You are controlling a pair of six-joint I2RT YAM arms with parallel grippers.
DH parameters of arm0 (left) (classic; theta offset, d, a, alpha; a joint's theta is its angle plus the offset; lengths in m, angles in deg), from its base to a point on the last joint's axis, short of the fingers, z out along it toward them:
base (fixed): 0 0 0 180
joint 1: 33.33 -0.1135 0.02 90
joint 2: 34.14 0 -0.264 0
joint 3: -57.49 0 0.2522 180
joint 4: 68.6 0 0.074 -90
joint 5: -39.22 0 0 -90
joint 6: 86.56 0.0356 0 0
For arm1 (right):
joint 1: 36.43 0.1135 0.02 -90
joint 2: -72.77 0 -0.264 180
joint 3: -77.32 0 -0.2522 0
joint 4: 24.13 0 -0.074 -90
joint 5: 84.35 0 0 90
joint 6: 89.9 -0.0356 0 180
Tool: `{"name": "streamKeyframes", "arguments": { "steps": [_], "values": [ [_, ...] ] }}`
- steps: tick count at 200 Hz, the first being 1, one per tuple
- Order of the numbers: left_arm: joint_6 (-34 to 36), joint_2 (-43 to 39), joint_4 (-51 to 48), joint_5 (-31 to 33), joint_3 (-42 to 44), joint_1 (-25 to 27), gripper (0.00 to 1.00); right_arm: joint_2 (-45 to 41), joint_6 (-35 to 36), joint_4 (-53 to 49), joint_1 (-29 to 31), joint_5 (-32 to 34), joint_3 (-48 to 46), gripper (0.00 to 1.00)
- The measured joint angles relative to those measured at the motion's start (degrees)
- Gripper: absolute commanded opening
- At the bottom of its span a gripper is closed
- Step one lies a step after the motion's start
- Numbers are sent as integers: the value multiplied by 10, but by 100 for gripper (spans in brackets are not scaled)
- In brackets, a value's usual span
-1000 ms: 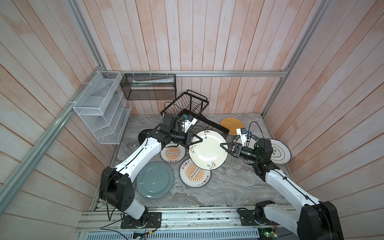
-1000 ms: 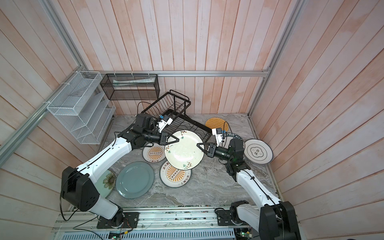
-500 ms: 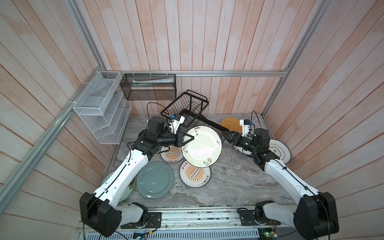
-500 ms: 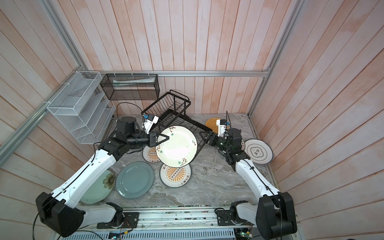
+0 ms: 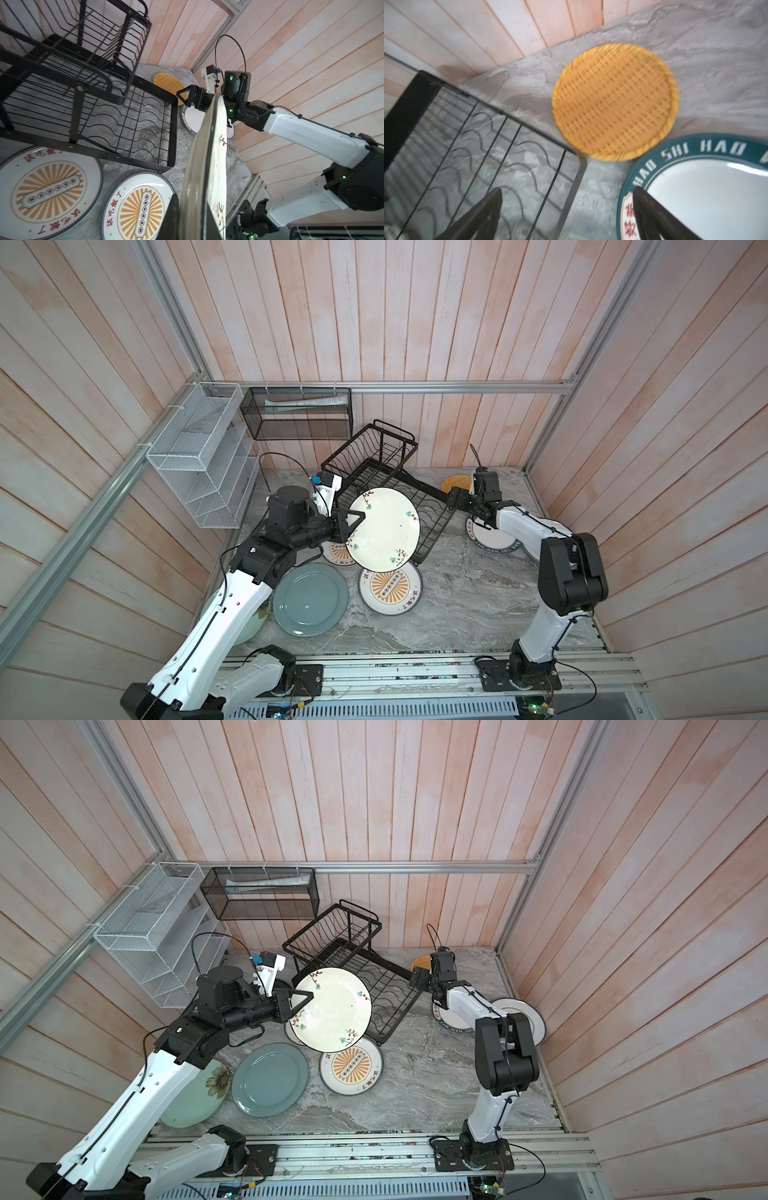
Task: Load the plates into the dish rack
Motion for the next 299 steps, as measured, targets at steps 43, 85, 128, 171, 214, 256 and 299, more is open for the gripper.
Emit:
{"name": "streamKeyframes", "arguments": {
  "steps": [43,85,128,171,214,256,299],
  "values": [
    [-11,-23,-15,104,-17,0,0,86,43,-56,-3,21,95,98],
    [-16,-28,-8,201,-67,0,0,91,57,-85,-2,30,85,98],
    [-14,-13,8,255,-92,0,0,89,41,-108,-2,61,63,98],
    [-9,9,10,290,-93,0,0,76,-5,-129,3,79,50,98],
    [-7,10,10,330,-93,0,0,35,-64,-164,21,112,14,98],
    [-9,31,5,367,-125,0,0,-7,-138,-176,33,121,-40,96],
    [-21,61,-1,408,-159,0,0,-72,-204,-176,41,108,-124,95]
  ]
}}
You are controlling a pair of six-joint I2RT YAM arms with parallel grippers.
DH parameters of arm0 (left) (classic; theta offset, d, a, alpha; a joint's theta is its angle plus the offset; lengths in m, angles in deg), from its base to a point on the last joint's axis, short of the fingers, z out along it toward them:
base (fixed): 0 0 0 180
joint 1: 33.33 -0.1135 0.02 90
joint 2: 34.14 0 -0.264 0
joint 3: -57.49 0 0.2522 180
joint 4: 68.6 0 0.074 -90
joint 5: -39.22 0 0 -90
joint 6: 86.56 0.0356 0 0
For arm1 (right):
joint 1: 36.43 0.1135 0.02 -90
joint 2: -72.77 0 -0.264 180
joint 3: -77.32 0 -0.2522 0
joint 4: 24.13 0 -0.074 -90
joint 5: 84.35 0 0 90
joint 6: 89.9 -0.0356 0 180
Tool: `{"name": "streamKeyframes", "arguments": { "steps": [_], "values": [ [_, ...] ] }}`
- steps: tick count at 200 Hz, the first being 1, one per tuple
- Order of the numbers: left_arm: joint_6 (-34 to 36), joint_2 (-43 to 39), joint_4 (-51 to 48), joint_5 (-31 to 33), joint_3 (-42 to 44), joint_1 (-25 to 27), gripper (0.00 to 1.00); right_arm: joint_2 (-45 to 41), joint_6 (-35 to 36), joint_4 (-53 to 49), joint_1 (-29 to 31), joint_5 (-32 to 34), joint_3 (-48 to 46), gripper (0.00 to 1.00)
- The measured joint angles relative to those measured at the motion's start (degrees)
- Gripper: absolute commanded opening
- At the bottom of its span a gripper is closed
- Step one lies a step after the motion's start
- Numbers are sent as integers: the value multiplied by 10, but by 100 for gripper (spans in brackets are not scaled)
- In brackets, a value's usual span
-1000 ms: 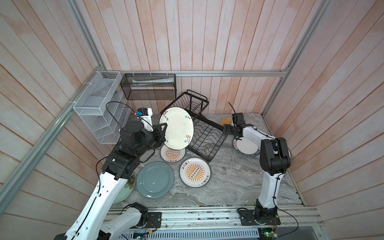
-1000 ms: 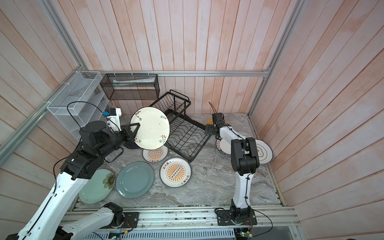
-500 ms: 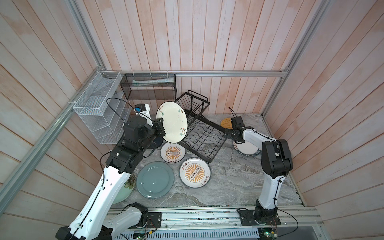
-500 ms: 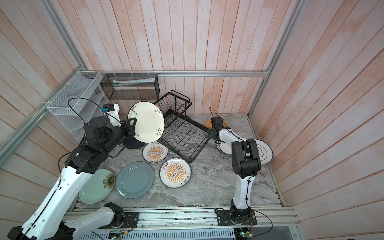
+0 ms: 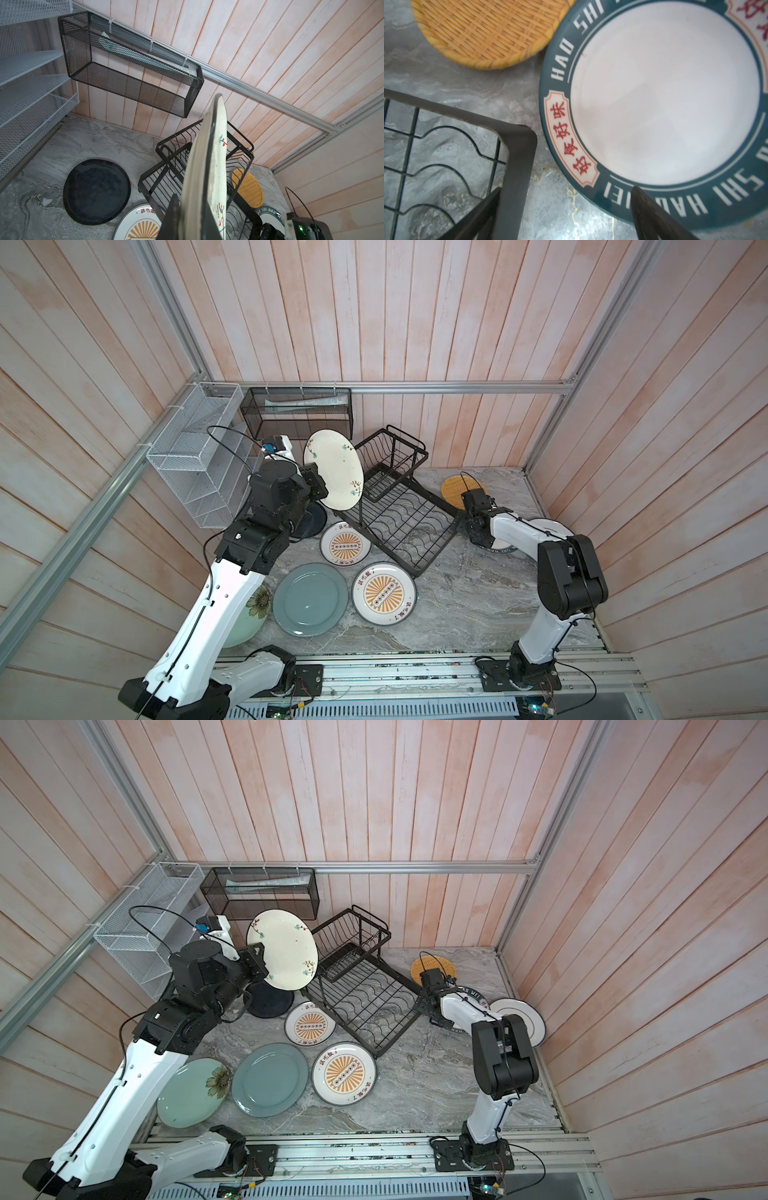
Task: Load the plates into the dish rack
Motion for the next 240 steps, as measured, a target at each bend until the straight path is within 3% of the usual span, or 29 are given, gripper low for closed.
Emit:
{"name": "streamKeyframes", "arguments": {
  "steps": [47,92,120,148,177,214,240],
  "values": [
    [-28,11,-54,56,-18,-2,0,-11,60,-6,9,13,14,97],
    [-78,-30,-113,90,5,-31,0,-8,217,89,6,-33,44,98],
    [-97,-49,-132,85,23,-49,0,50,327,90,-1,-91,138,94],
    [-103,-57,-147,73,36,-69,0,119,424,66,-2,-143,234,85],
    [-105,-73,-155,63,53,-85,0,175,502,22,5,-161,289,67],
    [-104,-97,-161,46,65,-90,0,224,547,-19,7,-168,320,51],
    [-100,-110,-165,38,70,-92,0,230,565,-37,6,-169,323,33]
  ]
}}
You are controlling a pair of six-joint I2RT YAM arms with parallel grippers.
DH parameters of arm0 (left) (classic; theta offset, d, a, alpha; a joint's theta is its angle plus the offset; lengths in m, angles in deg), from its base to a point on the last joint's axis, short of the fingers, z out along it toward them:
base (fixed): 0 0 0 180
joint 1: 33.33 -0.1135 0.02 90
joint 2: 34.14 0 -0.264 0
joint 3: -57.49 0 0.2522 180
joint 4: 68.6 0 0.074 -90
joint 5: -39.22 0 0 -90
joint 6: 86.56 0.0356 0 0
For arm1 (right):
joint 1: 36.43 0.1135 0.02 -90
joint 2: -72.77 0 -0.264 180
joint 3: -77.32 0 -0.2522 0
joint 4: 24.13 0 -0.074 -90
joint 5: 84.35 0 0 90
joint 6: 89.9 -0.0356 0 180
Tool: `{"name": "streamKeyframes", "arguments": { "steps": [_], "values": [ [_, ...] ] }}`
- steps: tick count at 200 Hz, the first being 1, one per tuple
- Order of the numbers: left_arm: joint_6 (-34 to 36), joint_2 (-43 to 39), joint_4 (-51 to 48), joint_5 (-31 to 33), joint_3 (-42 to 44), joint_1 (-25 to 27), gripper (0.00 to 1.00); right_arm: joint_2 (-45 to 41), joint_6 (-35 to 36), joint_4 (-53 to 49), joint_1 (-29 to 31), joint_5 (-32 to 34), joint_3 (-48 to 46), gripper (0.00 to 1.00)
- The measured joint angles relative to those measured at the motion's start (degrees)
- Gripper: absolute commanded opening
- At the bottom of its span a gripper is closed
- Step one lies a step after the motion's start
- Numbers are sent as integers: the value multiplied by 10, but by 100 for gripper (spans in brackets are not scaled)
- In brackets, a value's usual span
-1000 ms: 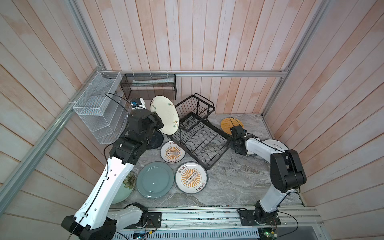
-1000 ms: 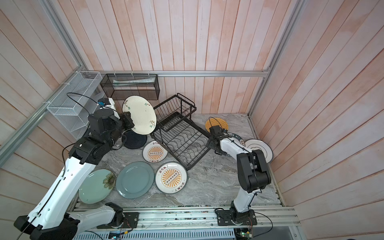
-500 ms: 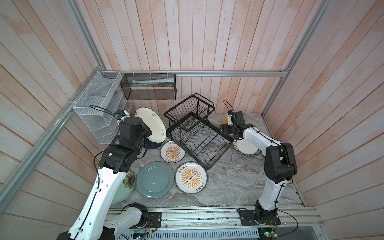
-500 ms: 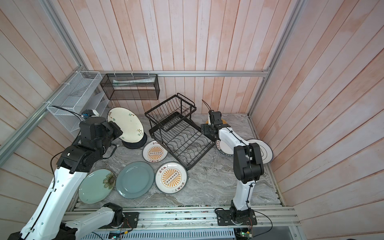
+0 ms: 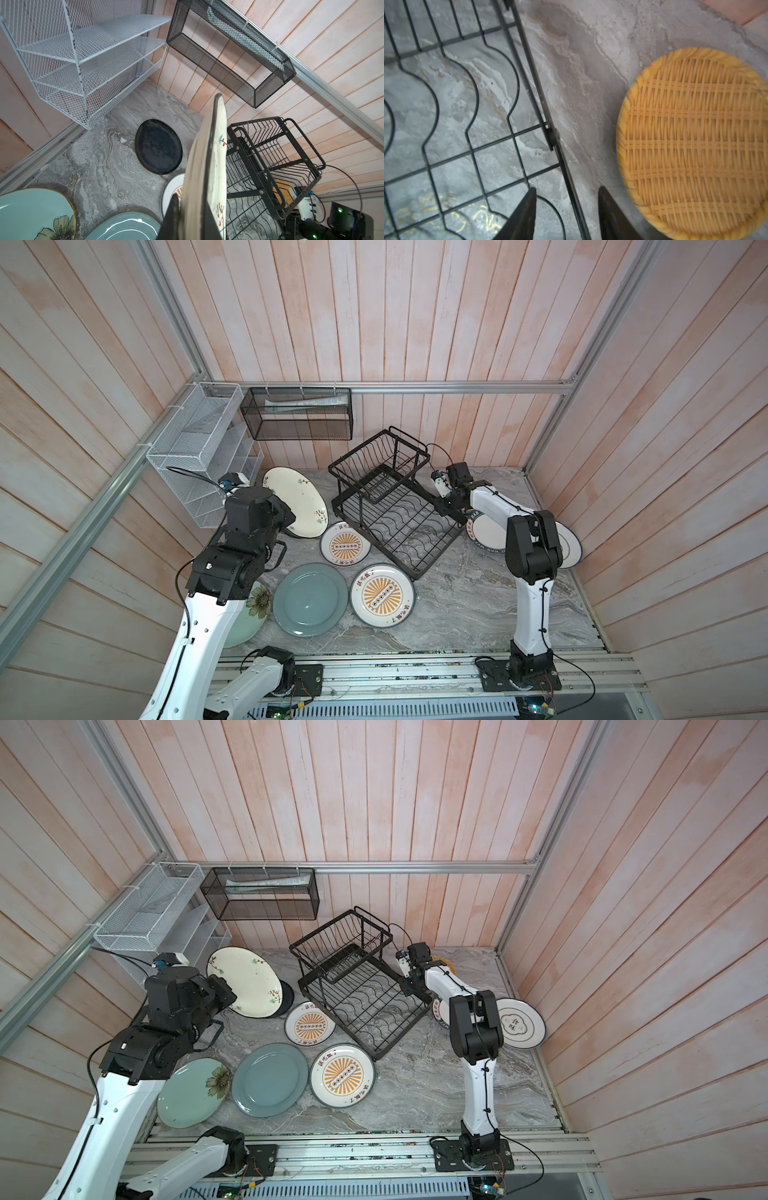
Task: Load the plates into the dish rack
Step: 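Raise the plate with the left gripper while the right gripper pushes the rack away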
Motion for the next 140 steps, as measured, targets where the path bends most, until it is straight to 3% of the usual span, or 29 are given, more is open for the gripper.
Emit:
{"name": "streamKeyframes", "arguments": {
  "steps": [44,140],
  "values": [
    [7,-10,-11,0,0,-3,0,-1,9,-2,-6,-1,0,18],
    [24,7,-10,-8,0,-4,0,-33,23,11,-6,-17,-52,1]
  ]
}}
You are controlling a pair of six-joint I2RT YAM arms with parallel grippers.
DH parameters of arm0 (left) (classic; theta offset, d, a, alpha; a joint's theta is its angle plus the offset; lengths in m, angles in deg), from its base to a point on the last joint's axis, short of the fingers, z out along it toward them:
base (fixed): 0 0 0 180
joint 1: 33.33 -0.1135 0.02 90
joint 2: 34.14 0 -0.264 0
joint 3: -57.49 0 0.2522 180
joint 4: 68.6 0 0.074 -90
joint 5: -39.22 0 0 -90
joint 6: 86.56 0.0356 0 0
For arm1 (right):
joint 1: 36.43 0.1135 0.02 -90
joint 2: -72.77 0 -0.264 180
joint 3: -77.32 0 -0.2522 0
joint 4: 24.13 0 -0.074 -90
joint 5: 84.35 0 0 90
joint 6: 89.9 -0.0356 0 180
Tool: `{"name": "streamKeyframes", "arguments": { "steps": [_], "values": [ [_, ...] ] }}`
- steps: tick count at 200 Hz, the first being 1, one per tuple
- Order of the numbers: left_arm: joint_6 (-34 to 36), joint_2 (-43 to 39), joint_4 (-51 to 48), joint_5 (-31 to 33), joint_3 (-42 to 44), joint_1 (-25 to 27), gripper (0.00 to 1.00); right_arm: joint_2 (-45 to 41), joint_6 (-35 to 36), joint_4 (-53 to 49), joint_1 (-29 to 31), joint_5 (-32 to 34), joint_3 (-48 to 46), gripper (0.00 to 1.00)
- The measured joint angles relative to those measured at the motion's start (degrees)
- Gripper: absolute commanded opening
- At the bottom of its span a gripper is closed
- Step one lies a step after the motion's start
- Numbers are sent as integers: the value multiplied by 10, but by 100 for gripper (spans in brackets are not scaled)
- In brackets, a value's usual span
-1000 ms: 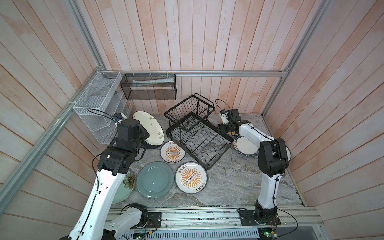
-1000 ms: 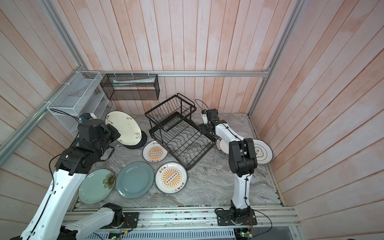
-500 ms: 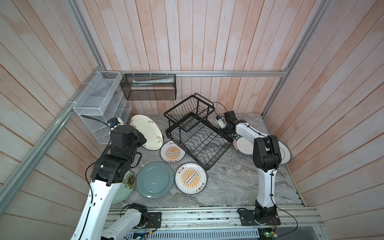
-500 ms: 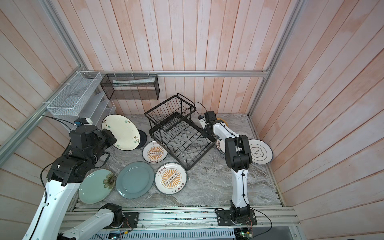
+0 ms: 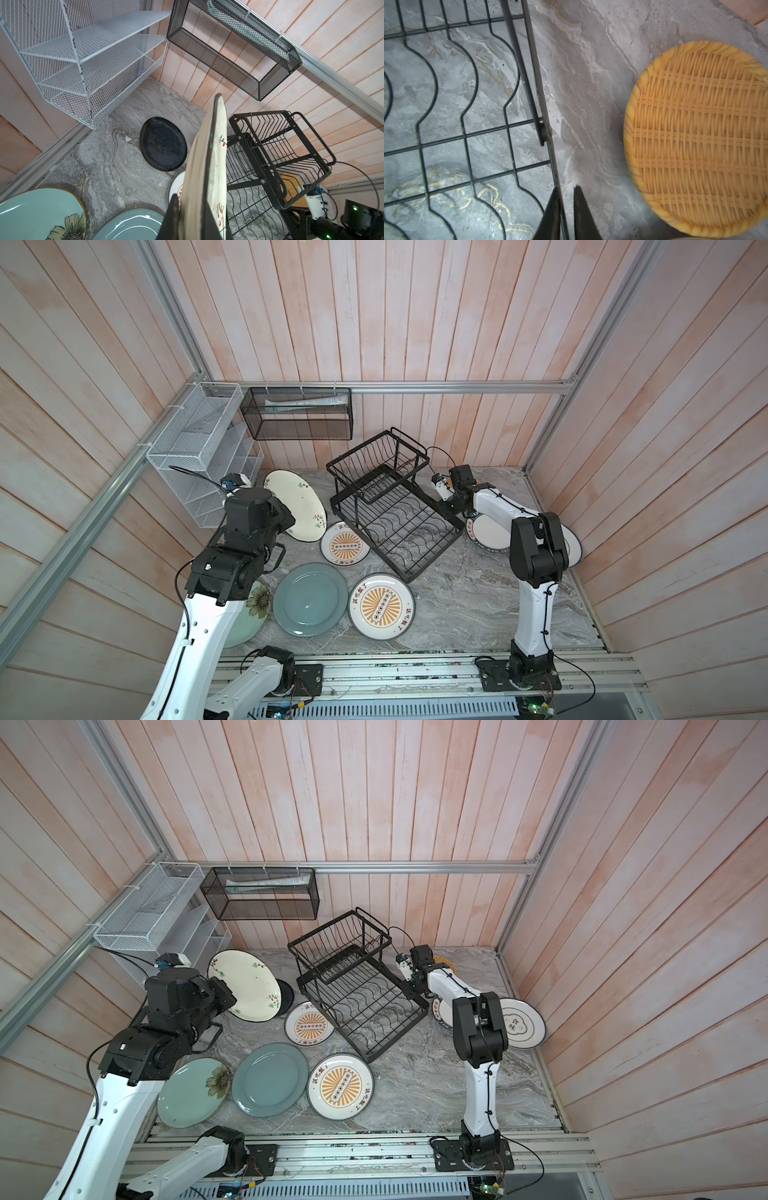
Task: Load the plates into the dish rack
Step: 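Raise the plate with the left gripper while the right gripper pushes the rack away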
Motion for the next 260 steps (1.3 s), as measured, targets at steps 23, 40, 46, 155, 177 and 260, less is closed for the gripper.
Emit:
{"name": "streamKeyframes", "arguments": {
  "steps": [23,40,46,155,177,260],
  "values": [
    [3,6,0,-5,0,0,0,-4,-1,0,-2,-5,-5,0],
    [5,9,0,-7,0,0,0,-11,-2,1,-5,-10,-16,0],
    [6,10,0,-7,0,0,0,-15,-3,2,-6,-11,-21,0],
    [21,54,7,-28,-54,-5,0,-93,-97,24,-13,6,-132,0],
    [28,85,11,-50,-89,-5,0,-107,-129,28,-13,15,-151,0],
    [53,238,16,-69,-289,60,0,-171,-290,58,2,73,-240,0]
  ]
}}
